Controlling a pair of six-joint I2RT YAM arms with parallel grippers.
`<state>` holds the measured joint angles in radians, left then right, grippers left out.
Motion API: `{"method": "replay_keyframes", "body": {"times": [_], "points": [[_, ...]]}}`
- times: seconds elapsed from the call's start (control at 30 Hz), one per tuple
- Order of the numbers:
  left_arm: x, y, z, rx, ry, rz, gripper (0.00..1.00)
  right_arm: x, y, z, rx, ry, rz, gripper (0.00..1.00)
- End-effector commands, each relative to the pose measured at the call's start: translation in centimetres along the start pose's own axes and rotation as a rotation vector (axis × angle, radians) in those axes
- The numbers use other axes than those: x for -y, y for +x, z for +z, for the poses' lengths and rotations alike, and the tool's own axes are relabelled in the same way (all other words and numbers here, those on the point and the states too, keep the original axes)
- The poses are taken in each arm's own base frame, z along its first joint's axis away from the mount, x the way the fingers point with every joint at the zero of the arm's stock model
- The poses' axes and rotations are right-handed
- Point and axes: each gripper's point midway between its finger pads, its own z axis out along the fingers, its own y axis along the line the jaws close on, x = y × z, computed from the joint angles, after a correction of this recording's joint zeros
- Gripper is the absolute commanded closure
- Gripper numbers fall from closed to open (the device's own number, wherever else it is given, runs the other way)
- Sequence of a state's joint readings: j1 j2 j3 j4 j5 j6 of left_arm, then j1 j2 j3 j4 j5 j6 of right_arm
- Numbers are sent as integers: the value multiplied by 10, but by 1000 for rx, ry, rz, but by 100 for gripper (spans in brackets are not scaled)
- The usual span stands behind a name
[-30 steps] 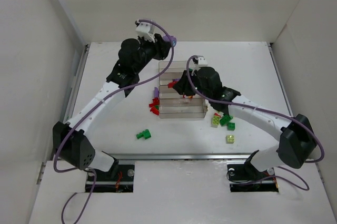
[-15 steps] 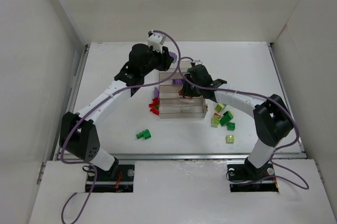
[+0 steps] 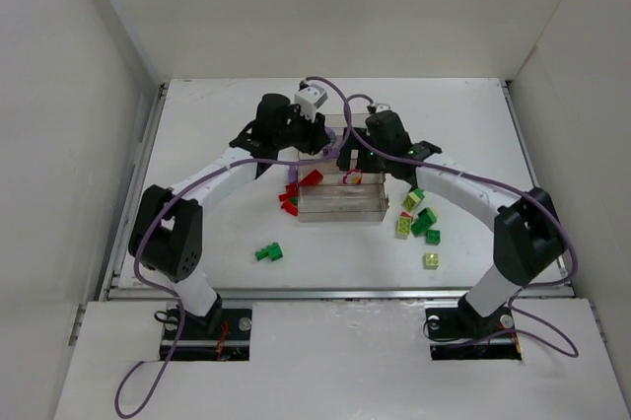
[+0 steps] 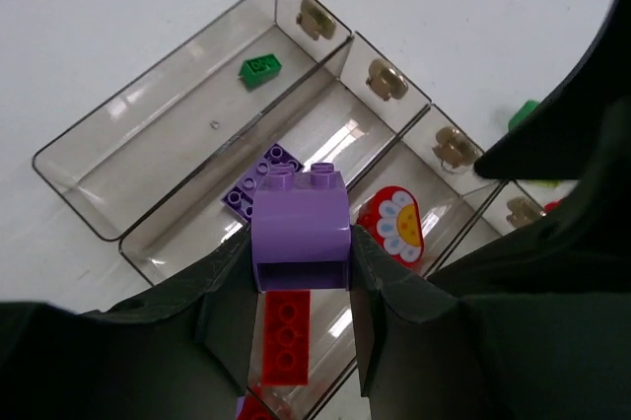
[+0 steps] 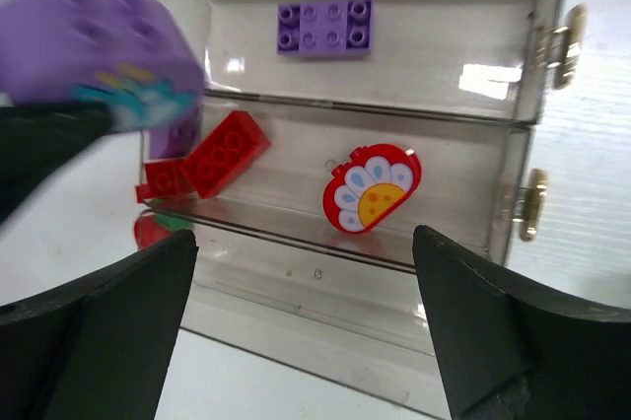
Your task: Sort the legos into containers by color
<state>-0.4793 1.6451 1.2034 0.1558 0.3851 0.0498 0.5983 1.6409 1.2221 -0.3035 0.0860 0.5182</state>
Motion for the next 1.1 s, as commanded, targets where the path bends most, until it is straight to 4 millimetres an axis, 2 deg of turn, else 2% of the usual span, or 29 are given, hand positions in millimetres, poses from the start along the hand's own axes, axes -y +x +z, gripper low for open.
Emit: {"method": "replay_keyframes", "body": {"times": [0.0,0.03,0.13,0.17,0.27,0.3,0.33,0.37,0.5,0.6,0.63,0.67,0.7,0.77,0.8,0.97,1.03,1.07], "points": [[6,9,7,-7,77,51,100,-5,-45,-39,130,-43,-3,4],[8,12,7,-7,89,60,100,-3,-50,-43,144,-43,4,4],[4,35,20,-60,100,50,100,13,-57,-49,169,-1,11,4],[-2,32,23,-56,91,47,100,12,-59,-52,177,-4,2,4],[-7,53,35,-127,94,29,100,21,-64,-52,185,13,16,4],[-14,57,40,-148,86,15,96,25,-65,-52,188,19,22,4],[-15,58,42,-156,87,12,96,25,-65,-52,188,20,22,4],[-12,59,44,-163,110,6,91,23,-64,-52,182,7,21,4],[-22,51,47,-130,102,10,76,18,-66,-50,181,-12,10,4],[-25,49,46,-120,104,0,72,15,-65,-51,171,-32,9,4],[-25,49,46,-120,104,0,67,12,-66,-51,177,-45,8,4],[-25,49,46,-120,104,0,56,12,-66,-51,177,-45,8,4],[-23,50,45,-127,114,-5,49,12,-66,-51,177,-45,8,4],[-22,55,45,-135,115,-9,39,11,-66,-51,173,-53,7,4],[-21,49,42,-125,114,-4,34,7,-69,-53,177,-67,7,4],[-20,36,39,-99,113,0,22,2,-71,-55,176,-89,5,4],[-18,32,36,-101,113,-2,21,0,-75,-57,186,-94,5,4],[-17,22,32,-88,113,5,21,0,-75,-57,186,-94,5,4]]}}
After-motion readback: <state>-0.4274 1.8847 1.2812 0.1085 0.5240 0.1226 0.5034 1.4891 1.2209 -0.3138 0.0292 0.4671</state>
